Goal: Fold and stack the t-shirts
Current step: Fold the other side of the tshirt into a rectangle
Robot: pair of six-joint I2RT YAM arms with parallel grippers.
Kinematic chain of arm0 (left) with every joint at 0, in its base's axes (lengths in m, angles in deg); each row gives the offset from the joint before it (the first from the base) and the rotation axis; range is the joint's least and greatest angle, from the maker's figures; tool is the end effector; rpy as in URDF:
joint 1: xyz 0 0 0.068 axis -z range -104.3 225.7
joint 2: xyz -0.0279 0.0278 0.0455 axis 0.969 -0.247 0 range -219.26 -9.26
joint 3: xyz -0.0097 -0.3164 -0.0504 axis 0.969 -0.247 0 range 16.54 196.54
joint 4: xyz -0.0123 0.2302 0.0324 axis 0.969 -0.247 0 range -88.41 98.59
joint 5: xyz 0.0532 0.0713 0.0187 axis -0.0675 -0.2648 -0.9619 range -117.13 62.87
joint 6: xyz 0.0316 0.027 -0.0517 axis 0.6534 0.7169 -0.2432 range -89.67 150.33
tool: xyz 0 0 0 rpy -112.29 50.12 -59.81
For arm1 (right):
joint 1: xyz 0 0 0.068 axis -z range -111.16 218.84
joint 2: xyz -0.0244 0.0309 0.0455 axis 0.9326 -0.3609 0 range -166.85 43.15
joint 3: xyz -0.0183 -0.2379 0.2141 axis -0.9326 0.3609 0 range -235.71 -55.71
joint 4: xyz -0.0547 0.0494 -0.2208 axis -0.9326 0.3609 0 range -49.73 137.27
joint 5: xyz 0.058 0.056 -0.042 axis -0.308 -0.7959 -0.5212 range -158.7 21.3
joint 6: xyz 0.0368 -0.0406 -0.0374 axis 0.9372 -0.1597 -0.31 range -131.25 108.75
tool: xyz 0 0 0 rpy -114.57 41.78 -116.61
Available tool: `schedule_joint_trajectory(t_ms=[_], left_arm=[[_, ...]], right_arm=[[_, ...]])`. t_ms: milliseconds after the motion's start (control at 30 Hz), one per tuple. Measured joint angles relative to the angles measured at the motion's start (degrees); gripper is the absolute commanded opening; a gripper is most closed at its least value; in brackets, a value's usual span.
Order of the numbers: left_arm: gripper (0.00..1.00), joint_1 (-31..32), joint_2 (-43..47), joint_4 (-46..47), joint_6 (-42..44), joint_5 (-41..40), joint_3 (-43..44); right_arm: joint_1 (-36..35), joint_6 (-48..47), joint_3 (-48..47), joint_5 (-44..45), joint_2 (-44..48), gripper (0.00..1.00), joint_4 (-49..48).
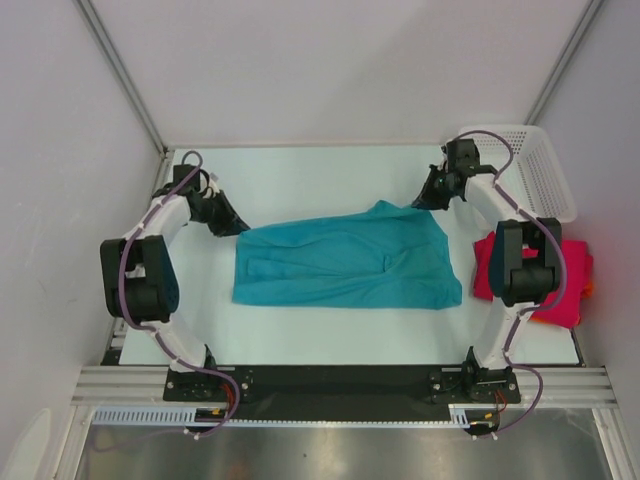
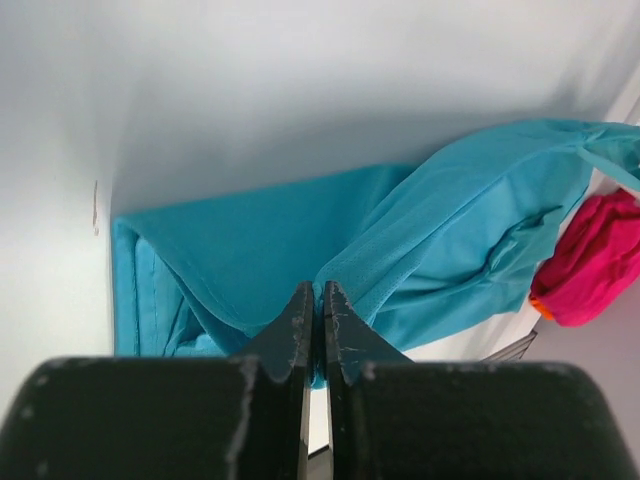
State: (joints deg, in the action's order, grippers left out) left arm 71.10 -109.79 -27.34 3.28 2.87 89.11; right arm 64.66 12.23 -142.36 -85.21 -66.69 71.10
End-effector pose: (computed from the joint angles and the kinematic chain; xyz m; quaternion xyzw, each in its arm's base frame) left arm 0.3482 0.0016 0.2666 -0.2003 0.9212 -0.2898 0.1650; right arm 0.4176 0.0456 0.2783 0.1140 0.9354 0.2057 0.2642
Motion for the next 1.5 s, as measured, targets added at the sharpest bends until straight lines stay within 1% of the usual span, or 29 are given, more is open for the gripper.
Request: schedule_joint_trajectory(t_ms=[233, 467, 633, 900, 1267, 1333, 1367, 1400, 1433, 1467, 1500], left_arm=[[0.08, 0.0, 3.0, 0.2, 0.8, 0.0, -6.2], [0.08, 0.1, 8.4, -0.5, 1.3, 0.1, -7.0], [0.08, 0.1, 11.3, -0.8, 1.7, 0.2, -7.6], [0.09, 0.1, 15.7, -1.9, 2.1, 0.2, -12.2], [0.10, 0.2, 20.3, -2.6, 2.8, 0.2, -17.8], [0.13, 0.2, 21.1, -2.7, 3.2, 0.2, -18.8], [0.17, 0.2, 21.3, -2.7, 3.2, 0.2, -19.2], [0.34, 0.2, 21.4, -2.8, 3.3, 0.2, -19.5], [0.39, 0.2, 21.4, -2.8, 3.4, 0.2, -19.7], [0.45, 0.2, 21.4, -2.8, 3.7, 0.2, -20.0], [0.58, 0.2, 21.4, -2.8, 3.8, 0.2, -20.2]], right_arm=[[-0.1, -0.2, 6.5, 4.7, 6.7, 0.00, 0.0], [0.1, -0.6, 9.3, 10.7, 11.8, 0.00, 2.2], [0.7, -0.6, 13.4, 12.8, 16.2, 0.00, 3.0], [0.9, -0.5, 18.2, 15.0, 17.6, 0.00, 5.6], [0.9, -0.4, 20.0, 18.2, 21.9, 0.00, 8.2], [0.9, -0.4, 20.4, 18.8, 22.6, 0.00, 8.6], [0.9, -0.4, 20.5, 18.9, 22.7, 0.02, 8.7], [0.9, -0.5, 20.8, 19.0, 22.9, 0.17, 8.7], [0.9, -0.4, 21.0, 19.0, 22.9, 0.29, 8.8], [0.9, -0.4, 21.3, 19.1, 22.9, 0.38, 9.0], [0.9, -0.7, 21.5, 19.2, 22.9, 0.48, 9.2]])
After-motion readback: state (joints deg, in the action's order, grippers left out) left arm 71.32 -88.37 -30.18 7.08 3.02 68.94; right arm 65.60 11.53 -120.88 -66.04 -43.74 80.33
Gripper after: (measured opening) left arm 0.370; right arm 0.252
